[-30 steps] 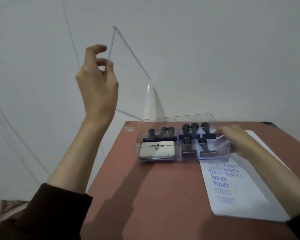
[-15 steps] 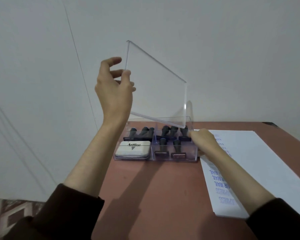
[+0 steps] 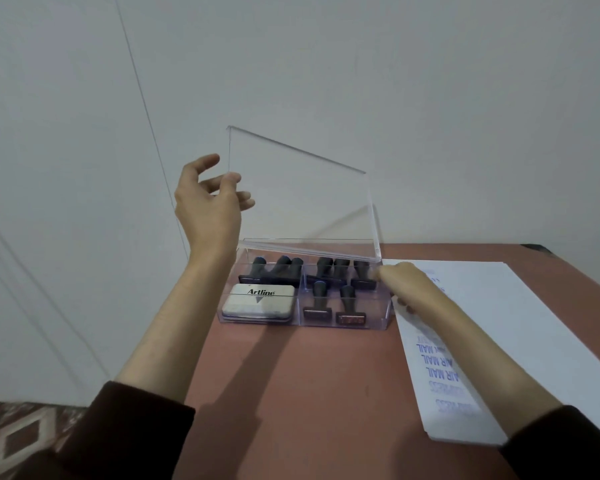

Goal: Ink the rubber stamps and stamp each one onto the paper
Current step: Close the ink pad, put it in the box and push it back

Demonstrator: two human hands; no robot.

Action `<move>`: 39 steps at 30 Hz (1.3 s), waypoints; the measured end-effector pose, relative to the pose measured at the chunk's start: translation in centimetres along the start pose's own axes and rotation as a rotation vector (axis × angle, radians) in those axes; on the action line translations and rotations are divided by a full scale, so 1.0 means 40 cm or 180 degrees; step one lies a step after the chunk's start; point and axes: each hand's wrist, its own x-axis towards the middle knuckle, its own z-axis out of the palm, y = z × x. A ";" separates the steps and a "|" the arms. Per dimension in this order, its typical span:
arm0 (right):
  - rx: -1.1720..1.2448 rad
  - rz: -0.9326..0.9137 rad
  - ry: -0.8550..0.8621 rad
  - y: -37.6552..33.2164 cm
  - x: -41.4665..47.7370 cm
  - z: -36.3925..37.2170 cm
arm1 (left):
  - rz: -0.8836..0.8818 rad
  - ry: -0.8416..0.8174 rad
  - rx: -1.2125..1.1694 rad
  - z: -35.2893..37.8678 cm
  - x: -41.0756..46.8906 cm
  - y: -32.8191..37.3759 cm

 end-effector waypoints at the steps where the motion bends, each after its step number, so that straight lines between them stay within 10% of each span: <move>1: 0.0204 -0.0011 0.0044 -0.005 -0.003 -0.018 | -0.0069 -0.0001 -0.0060 -0.004 0.004 -0.006; 18: 0.1862 -0.1173 0.0156 -0.075 0.051 -0.122 | -0.0482 -0.1051 -0.0340 -0.081 0.047 -0.102; 25: 0.3282 -0.0858 0.0113 -0.090 0.026 -0.103 | -0.1841 -0.0749 -0.1460 -0.082 0.068 -0.080; 39: 0.2154 -0.0490 0.0067 -0.056 0.017 0.018 | -0.1199 -0.1188 0.1511 -0.084 0.088 -0.217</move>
